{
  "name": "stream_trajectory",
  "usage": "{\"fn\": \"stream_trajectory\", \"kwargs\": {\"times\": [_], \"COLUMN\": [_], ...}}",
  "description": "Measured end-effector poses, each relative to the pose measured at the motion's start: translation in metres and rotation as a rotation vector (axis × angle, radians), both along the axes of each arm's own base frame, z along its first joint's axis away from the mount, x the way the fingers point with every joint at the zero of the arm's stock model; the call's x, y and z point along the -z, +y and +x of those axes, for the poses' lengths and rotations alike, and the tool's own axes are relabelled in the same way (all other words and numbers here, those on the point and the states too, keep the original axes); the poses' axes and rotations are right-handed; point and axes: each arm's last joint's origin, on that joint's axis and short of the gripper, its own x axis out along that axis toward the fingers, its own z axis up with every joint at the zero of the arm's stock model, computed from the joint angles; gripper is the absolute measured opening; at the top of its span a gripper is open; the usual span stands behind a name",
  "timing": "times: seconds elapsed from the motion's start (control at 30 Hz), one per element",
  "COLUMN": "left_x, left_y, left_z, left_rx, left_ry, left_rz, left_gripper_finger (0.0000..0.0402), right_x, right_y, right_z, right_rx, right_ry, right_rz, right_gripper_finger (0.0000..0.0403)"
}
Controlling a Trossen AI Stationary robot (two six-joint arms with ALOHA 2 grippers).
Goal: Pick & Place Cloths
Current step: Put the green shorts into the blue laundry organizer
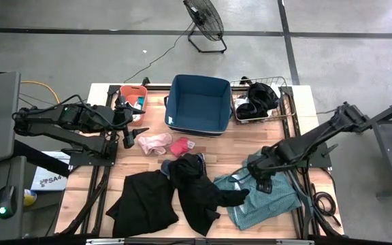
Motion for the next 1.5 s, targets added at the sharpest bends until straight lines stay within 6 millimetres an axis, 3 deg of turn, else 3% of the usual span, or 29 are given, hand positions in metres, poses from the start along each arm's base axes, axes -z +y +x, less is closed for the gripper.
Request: {"fn": "stream_trajectory", "kwargs": {"times": [0.13,0.37,0.73,1.13,1.5], "left_x": [0.0,0.0,0.001,0.002,0.002], "left_y": [0.0,0.0,0.0,0.0,0.0], "left_z": [0.0,0.0,-0.001,-0.001,-0.001], "left_rx": [-0.001,0.0,-0.001,0.01,0.011], "left_ry": [0.0,0.003,0.013,0.028,0.03], "left_rz": [0.0,0.0,0.001,-0.004,-0.005], "left_gripper_finger": [0.0306,0.0306,0.0306,0.0306,0.0306], "right_x": [0.019,0.048,0.076,0.12,0.124], "right_y": [0.006,0.018,0.033,0.038,0.036], "right_z": [0.006,0.016,0.017,0.012,0.009], "right_rx": [-0.052,-0.31,-0.529,-0.486,-0.498], "right_ry": [0.123,0.244,0.318,0.258,0.238], "right_rz": [-0.018,-0.006,-0.127,-0.041,-0.074], "right_gripper_finger": [0.0246,0.028,0.0307,0.0307,0.0293]}}
